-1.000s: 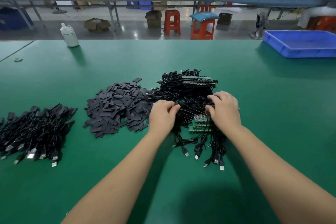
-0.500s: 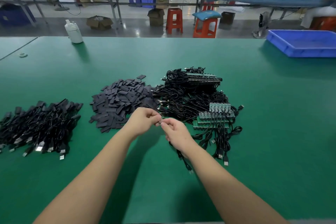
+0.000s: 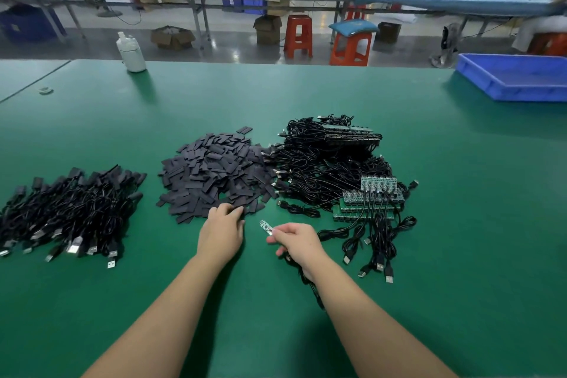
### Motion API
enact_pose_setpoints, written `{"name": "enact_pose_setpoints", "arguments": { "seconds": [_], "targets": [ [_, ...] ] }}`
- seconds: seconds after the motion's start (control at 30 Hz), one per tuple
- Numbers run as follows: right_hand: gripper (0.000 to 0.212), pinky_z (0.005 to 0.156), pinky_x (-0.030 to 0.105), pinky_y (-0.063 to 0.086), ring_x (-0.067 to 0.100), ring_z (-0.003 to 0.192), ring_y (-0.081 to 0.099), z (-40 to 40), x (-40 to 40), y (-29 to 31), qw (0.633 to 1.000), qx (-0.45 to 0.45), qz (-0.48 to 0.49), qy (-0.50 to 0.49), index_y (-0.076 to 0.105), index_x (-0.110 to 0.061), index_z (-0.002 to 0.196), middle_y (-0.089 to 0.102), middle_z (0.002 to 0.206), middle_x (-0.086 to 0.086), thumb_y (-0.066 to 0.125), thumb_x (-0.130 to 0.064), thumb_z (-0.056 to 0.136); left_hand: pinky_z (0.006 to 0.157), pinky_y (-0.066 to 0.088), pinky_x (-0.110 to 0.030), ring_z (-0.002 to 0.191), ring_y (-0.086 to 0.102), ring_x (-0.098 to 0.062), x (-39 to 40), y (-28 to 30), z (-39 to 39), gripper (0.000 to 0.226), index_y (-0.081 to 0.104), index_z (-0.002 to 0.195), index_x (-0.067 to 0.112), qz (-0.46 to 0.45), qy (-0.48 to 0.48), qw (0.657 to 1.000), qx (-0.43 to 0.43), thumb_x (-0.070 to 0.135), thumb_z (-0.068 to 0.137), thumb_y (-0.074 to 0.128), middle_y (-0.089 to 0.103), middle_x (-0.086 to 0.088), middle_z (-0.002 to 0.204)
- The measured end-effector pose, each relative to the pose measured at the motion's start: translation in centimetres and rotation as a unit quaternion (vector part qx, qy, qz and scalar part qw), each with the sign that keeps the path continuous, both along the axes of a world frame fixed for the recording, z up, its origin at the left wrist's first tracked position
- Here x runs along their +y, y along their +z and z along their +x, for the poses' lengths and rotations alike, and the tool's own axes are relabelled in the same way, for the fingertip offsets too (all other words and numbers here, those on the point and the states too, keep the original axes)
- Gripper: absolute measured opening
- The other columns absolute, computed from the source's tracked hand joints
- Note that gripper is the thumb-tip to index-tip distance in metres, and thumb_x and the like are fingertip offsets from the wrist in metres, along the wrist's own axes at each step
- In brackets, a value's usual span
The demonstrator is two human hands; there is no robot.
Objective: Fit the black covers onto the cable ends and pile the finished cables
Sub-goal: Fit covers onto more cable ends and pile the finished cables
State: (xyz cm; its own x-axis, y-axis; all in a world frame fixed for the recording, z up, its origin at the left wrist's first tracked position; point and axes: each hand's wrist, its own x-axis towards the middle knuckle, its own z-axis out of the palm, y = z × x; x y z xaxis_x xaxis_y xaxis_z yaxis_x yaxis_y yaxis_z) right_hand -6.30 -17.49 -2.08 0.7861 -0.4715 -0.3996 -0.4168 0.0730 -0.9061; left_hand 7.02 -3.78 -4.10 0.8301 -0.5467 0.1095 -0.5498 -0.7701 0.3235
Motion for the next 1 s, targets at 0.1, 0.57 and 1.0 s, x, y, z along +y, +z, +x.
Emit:
{"name": "enact_pose_setpoints", "arguments": {
  "seconds": [0.1, 0.57, 1.0],
  "targets": [
    [0.008, 0.060, 0.017, 0.046, 0.007, 0.060, 0.065, -0.3, -0.4, -0.1, 0.999, -0.025, 0.045, -0.002, 0.072, -0.015, 0.098, 0.078, 0.086, -0.005, 0.067, -0.020, 0.093, 0.084, 0.050, -0.040, 0.111, 0.049, -0.031, 0.2, -0.7, -0.3, 0.031, 0.068, 0.122, 0.013, -0.025, -0.004, 0.999, -0.030, 0.025, 0.094, 0.061, 0.059, -0.010, 0.120],
    [0.009, 0.073, 0.023, 0.046, 0.010, 0.065, 0.068, -0.6, -0.9, -0.3, 0.998, -0.022, 0.044, 0.023, 0.072, -0.012, 0.098, 0.078, 0.086, 0.001, 0.068, -0.017, 0.092, 0.076, 0.051, -0.037, 0.095, 0.058, -0.032, 0.2, -0.4, -0.4, 0.018, 0.078, 0.100, 0.018, -0.051, -0.036, 0.995, -0.075, 0.029, 0.090, 0.068, 0.063, -0.010, 0.104],
    [0.009, 0.058, 0.018, 0.049, 0.009, 0.065, 0.070, -0.9, -1.3, -0.4, 0.998, -0.008, 0.027, 0.058, 0.068, -0.014, 0.102, 0.078, 0.089, -0.005, 0.065, -0.018, 0.095, 0.073, 0.043, -0.033, 0.090, 0.057, -0.023, -0.5, 1.5, -0.4, 0.022, 0.053, 0.097, 0.022, -0.058, 0.153, 0.970, 0.177, 0.026, 0.087, 0.073, 0.060, 0.000, 0.099]
  ]
}}
